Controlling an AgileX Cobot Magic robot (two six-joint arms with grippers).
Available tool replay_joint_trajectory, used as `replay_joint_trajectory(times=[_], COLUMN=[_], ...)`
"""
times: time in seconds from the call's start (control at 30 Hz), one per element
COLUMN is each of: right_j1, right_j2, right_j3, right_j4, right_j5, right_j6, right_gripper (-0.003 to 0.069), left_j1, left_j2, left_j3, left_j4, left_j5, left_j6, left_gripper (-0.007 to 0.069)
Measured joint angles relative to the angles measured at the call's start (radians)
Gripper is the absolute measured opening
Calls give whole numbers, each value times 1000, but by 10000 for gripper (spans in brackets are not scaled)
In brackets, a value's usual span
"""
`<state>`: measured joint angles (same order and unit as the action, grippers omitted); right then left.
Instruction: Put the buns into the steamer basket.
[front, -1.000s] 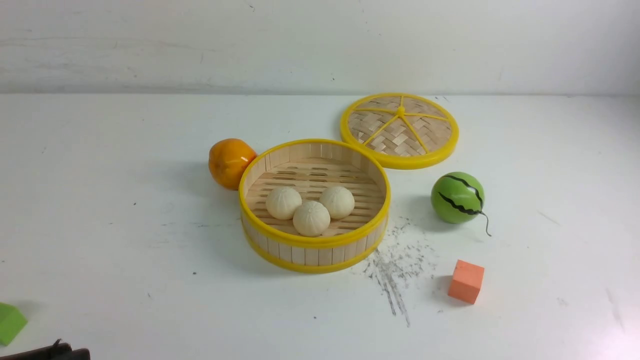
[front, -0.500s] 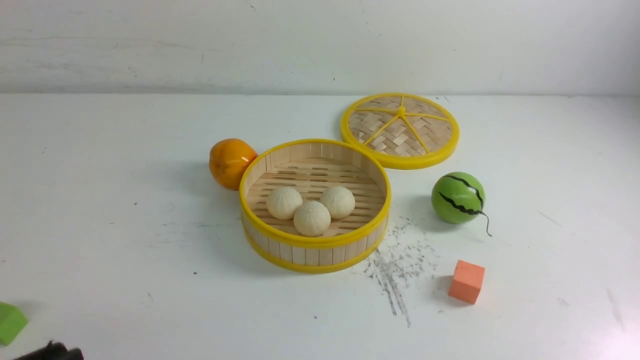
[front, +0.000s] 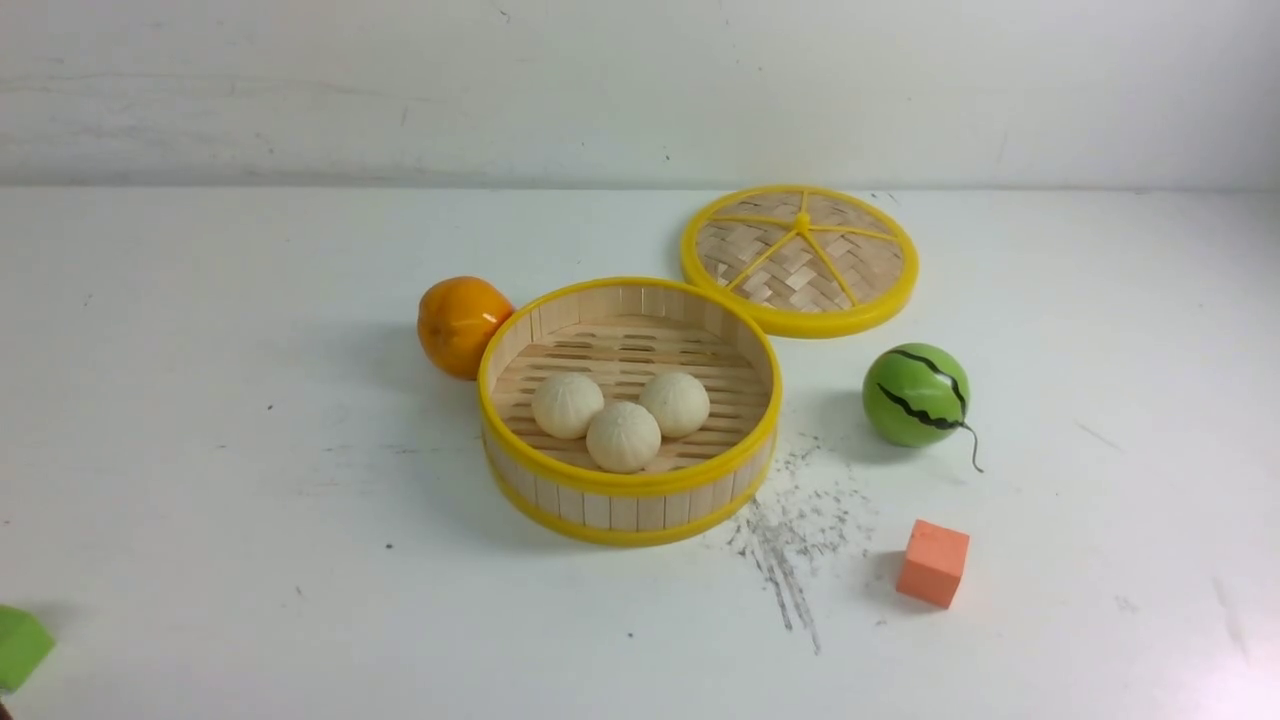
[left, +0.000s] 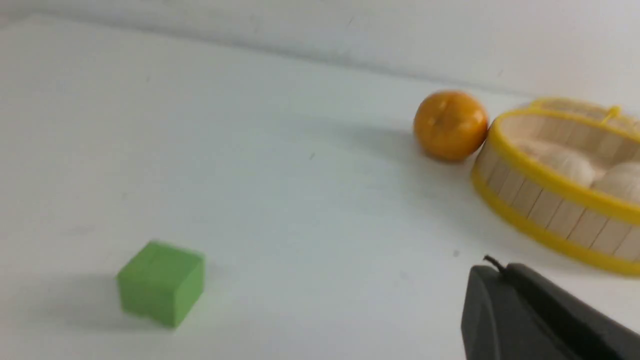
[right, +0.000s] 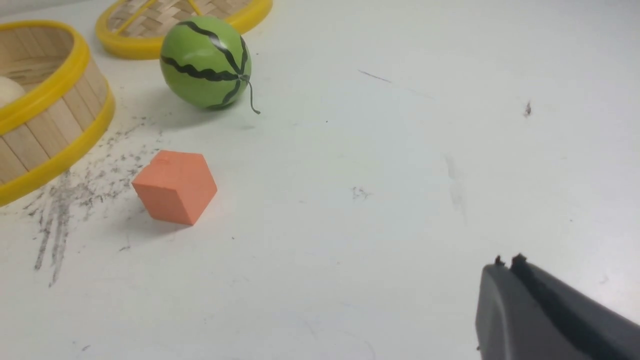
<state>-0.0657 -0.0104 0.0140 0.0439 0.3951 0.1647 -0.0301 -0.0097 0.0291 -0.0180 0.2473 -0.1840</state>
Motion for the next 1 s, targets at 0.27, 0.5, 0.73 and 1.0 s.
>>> replay_joint_trajectory(times=[0.27, 0.5, 0.73, 1.0], right_j1=[0, 0, 0, 0], right_j2=[0, 0, 0, 0], right_j3=[0, 0, 0, 0], right_j4=[0, 0, 0, 0], right_j5=[0, 0, 0, 0], right_j6=[0, 0, 0, 0], right_gripper=[3, 12, 21, 21], left_j1=[6, 6, 6, 6], left_j2=[0, 0, 0, 0], left_j3=[2, 2, 2, 2], left_j4=[6, 6, 6, 6], left_j5=[129, 131, 132, 132], left_j6=[2, 2, 2, 2], left_gripper=[-14, -14, -14, -14])
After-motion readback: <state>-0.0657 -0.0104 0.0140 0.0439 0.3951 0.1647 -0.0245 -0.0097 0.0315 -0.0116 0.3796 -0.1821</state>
